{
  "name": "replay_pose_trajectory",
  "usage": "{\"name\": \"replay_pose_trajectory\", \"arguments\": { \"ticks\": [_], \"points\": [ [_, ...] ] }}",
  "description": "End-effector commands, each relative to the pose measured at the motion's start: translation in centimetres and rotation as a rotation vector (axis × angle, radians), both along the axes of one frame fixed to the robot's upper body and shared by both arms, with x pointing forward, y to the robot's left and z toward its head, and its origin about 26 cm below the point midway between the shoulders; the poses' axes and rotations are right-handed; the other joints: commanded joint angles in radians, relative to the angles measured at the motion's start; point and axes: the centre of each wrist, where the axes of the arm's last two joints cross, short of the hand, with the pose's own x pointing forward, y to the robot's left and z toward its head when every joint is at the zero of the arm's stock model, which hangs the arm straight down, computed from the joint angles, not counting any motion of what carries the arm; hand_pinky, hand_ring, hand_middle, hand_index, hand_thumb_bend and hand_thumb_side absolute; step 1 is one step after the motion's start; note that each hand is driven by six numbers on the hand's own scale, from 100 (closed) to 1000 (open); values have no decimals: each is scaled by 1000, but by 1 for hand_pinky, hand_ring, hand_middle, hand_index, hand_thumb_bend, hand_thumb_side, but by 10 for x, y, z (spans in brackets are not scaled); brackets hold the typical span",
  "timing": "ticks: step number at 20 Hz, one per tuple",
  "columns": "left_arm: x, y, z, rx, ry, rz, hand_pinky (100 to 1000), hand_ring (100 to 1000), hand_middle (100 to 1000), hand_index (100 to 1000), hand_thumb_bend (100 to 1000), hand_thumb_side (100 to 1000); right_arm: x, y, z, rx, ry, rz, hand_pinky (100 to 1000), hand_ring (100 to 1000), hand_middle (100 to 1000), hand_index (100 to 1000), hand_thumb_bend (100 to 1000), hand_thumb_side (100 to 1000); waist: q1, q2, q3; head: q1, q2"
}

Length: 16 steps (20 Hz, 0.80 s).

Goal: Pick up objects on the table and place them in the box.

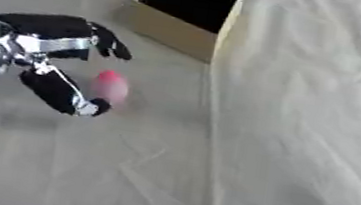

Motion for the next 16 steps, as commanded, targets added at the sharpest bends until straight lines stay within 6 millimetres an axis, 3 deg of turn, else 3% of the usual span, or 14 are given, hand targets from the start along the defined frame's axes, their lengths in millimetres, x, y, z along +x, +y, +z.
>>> {"name": "replay_pose_trajectory", "arguments": {
  "ticks": [1,16],
  "points": [
    [7,4,1,26,-57,11,783,876,828,882,379,204,-4,0,9,-8,-32,9,842,679,573,786,100,711,-1,-14,-1,0,-1],
    [45,19,-29,13,-63,113,766,856,819,865,314,195,-4,1,10,2,-37,18,842,677,571,786,100,715,-11,10,-5,4,-14]
  ]
}}
